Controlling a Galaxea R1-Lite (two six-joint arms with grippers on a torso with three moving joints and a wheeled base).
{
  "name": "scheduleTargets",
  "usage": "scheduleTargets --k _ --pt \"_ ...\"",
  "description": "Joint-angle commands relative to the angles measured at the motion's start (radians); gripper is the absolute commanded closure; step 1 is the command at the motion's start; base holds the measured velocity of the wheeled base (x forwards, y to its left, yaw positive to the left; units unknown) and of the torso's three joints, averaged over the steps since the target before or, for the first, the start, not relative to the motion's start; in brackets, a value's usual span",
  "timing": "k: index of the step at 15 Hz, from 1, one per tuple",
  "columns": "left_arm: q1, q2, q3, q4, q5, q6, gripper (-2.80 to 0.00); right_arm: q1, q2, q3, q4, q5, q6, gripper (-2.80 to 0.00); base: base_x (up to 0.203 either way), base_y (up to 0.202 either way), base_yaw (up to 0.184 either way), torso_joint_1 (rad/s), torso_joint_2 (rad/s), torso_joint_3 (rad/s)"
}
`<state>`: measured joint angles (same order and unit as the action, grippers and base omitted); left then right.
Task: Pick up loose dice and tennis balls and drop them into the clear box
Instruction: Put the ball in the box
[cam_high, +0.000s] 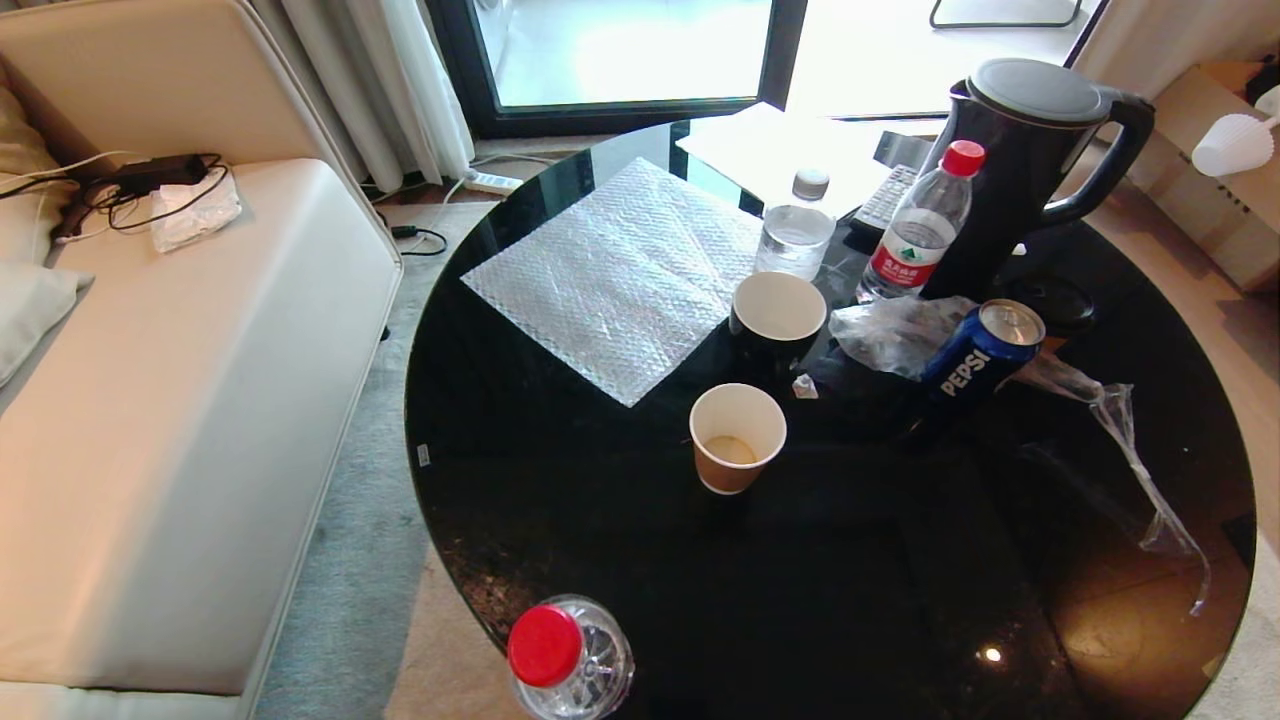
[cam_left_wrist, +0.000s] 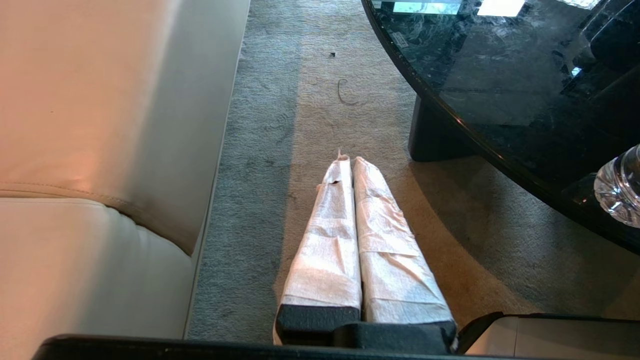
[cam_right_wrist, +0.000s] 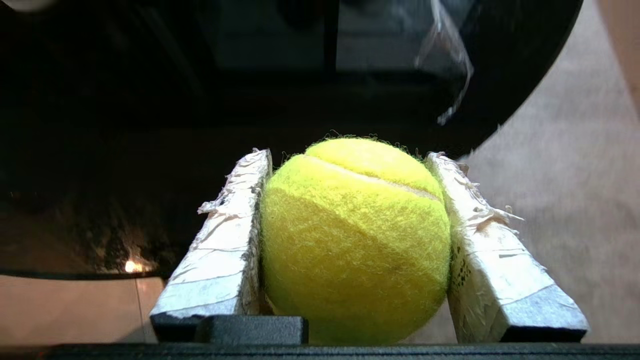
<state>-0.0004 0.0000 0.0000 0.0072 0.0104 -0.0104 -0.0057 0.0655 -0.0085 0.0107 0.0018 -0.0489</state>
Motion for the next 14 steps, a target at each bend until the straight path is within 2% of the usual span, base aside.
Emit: scheduleTargets --k 1,5,12,14 --pt "0.000 0.000 0.002 0.000 0.000 0.000 0.00 0.004 -0.067 0.005 0.004 0.000 -0.001 0.00 0.000 0.000 0.000 0.000 0.00 0.000" --pt "0.000 0.000 0.000 0.000 0.000 0.003 0.00 0.004 -0.067 0.009 -0.001 -0.008 0.020 0.00 0.000 0.000 0.000 0.000 0.00 0.000" --pt "0.000 0.000 0.002 0.000 0.000 0.001 0.00 0.004 -0.067 0.012 -0.015 0.000 0.004 0.00 0.000 0.000 0.000 0.000 0.00 0.000" --pt "0.000 0.000 0.000 0.000 0.000 0.000 0.00 0.004 -0.067 0.012 -0.015 0.000 0.004 0.00 -0.123 0.000 -0.001 0.001 0.00 0.005"
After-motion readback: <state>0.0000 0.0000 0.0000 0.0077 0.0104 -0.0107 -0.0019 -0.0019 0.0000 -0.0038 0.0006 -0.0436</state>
